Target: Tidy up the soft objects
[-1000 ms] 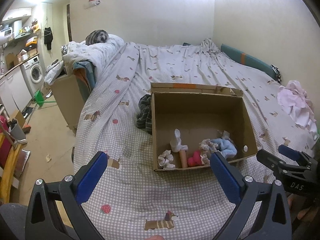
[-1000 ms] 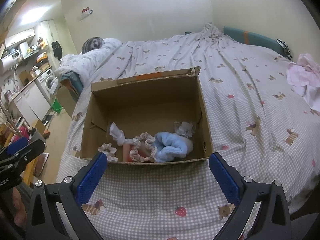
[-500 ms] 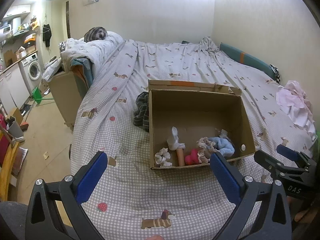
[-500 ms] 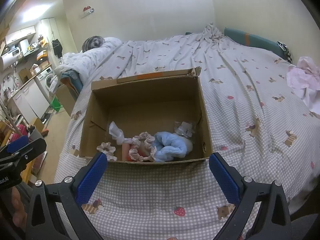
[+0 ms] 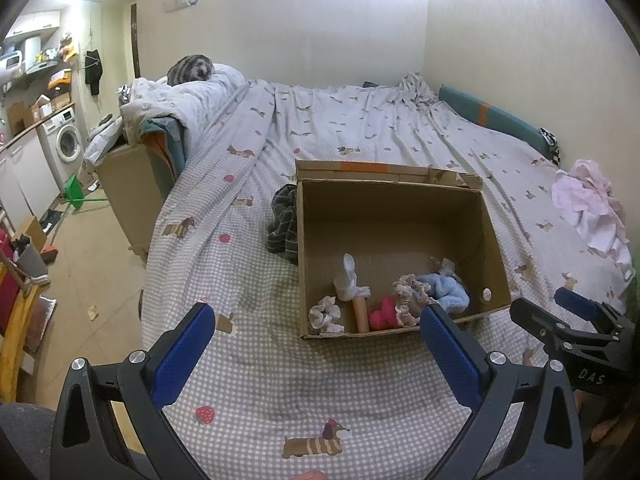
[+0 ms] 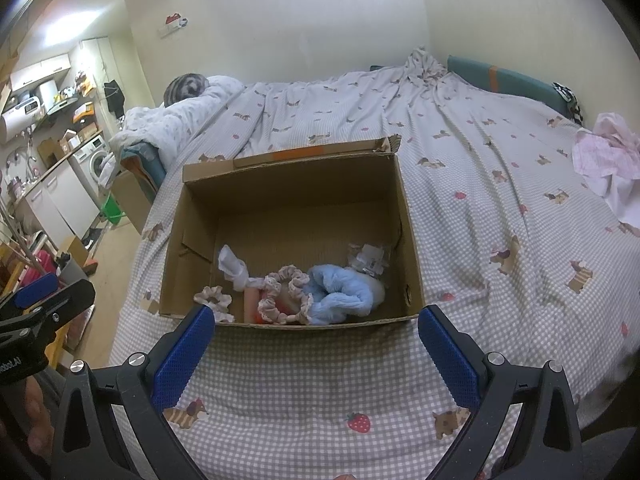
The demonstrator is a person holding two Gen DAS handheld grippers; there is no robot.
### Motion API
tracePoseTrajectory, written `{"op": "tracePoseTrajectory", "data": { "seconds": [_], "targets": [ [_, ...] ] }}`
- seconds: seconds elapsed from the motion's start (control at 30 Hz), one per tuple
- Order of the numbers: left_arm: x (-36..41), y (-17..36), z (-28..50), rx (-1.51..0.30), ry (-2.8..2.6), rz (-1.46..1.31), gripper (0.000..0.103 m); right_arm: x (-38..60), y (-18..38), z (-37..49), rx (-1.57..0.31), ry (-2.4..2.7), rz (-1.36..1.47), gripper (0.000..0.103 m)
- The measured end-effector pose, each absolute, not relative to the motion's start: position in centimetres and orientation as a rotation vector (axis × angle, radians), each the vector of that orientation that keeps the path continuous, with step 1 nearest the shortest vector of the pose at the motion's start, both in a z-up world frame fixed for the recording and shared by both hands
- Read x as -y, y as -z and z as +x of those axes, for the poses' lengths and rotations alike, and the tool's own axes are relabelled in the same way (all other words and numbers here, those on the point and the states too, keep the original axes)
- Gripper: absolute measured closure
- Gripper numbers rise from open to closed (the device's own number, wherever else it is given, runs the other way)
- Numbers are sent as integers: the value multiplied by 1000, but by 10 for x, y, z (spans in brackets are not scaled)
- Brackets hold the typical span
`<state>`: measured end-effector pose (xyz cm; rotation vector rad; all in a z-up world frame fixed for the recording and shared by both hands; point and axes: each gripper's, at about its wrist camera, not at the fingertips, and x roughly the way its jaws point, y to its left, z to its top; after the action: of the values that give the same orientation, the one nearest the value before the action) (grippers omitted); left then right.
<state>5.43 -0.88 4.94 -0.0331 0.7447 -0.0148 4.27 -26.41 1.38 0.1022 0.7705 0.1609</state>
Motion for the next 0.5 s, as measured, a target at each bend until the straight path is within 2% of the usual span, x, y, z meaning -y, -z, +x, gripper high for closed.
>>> {"op": "tracePoseTrajectory", "data": {
  "seconds": [0.5],
  "targets": [
    [10,-47,54,-753,8,-32,1,264,-15,42,-769,-157,103,0]
  ]
}}
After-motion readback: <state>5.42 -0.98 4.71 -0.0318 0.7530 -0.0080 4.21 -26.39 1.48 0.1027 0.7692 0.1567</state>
